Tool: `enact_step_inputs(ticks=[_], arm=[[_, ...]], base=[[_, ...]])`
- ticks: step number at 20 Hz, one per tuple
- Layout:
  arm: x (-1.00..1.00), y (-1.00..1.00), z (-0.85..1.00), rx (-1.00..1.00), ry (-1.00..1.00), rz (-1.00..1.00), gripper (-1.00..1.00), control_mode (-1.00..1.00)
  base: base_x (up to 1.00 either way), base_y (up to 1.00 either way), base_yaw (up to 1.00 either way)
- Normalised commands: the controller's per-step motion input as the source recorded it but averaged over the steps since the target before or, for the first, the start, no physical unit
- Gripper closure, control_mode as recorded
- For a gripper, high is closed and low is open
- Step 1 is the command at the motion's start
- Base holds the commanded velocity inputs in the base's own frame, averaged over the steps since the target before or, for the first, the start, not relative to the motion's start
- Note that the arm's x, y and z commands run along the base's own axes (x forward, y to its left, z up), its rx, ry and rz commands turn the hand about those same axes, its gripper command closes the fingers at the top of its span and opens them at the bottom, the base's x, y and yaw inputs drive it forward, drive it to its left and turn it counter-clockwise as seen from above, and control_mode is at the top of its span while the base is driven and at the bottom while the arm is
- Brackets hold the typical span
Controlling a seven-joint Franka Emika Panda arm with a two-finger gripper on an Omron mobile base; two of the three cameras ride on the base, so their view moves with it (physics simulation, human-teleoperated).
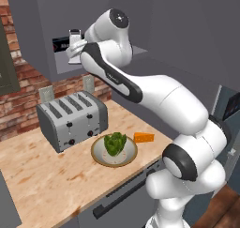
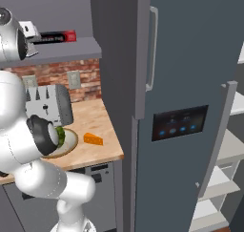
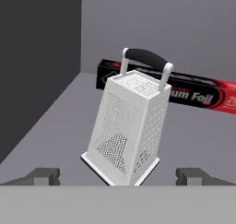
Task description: Pick the cheese from the fridge and the cheese grater from the cabinet and place them next to the salad bowl.
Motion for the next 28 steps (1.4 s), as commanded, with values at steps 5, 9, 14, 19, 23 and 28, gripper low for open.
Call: enact_step_inputs(ticks=[5,9,14,19,23,28], arm=[[0.14,0.00,-0.24,0.03,0.00,0.00,-1.00,-1.00],[0.13,0.00,-0.05,0.02,0.00,0.00,-1.00,-1.00],[0.22,0.00,0.00,0.03,0.00,0.00,-1.00,-1.00],[0.16,0.00,0.00,0.03,0.00,0.00,-1.00,-1.00],[0.04,0.01,0.00,0.02,0.03,-0.01,-1.00,-1.00],[0.00,0.07,0.00,0.00,0.04,0.00,-1.00,-1.00]], base=[[0.00,0.00,0.00],[0.00,0.00,0.00],[0.00,0.00,0.00],[0.00,0.00,0.00],[0.00,0.00,0.00],[0.00,0.00,0.00]])
